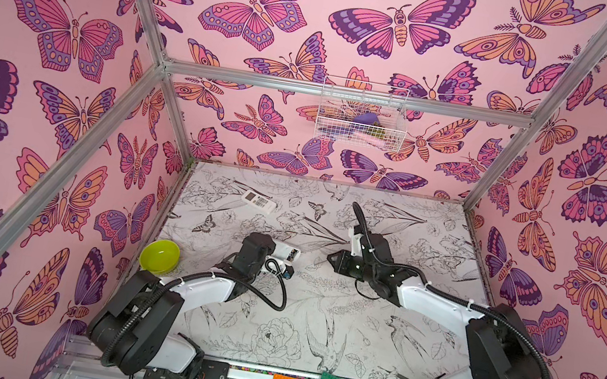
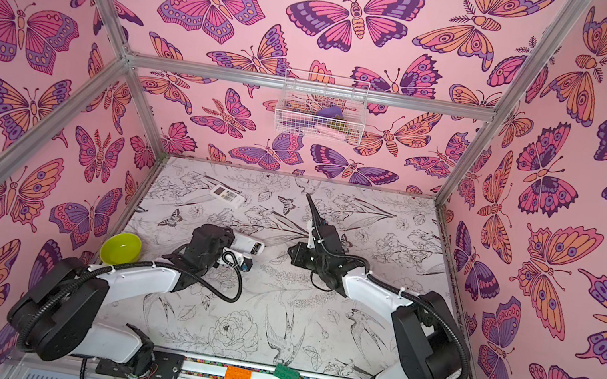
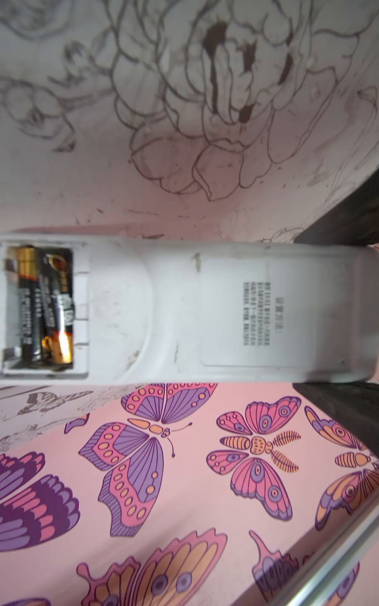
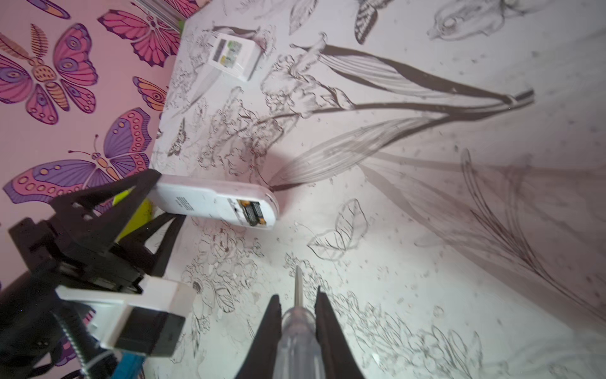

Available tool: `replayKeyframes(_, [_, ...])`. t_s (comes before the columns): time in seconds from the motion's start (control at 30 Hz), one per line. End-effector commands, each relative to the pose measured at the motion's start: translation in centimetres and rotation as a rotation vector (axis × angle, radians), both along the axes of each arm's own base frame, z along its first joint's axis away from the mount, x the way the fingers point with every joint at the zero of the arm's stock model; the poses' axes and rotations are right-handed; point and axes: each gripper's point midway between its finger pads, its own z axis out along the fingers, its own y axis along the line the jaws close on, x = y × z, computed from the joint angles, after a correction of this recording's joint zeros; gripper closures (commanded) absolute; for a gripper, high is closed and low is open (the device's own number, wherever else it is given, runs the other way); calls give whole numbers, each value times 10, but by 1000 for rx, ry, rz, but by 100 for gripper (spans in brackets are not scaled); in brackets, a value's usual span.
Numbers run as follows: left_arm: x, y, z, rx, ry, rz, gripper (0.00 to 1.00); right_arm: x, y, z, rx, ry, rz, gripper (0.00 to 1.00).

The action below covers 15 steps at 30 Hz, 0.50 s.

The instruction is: Unload the batteries from the remote control

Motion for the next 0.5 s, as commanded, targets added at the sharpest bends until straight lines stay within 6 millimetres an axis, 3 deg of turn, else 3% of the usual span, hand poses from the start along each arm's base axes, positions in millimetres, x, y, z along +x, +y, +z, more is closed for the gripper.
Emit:
replayKeyframes(0.0, [12,-10,48,-28,-212,-76,100,25,19,35,4,-80,27,100])
replayKeyframes(0.23, [19,-32,90,-35,-462,-244,100,69,55,69,-82,-141,132,100])
replayKeyframes(0.47, [27,-42,96,2,-508,-307,100,76,64,93,-130,-150,189,100])
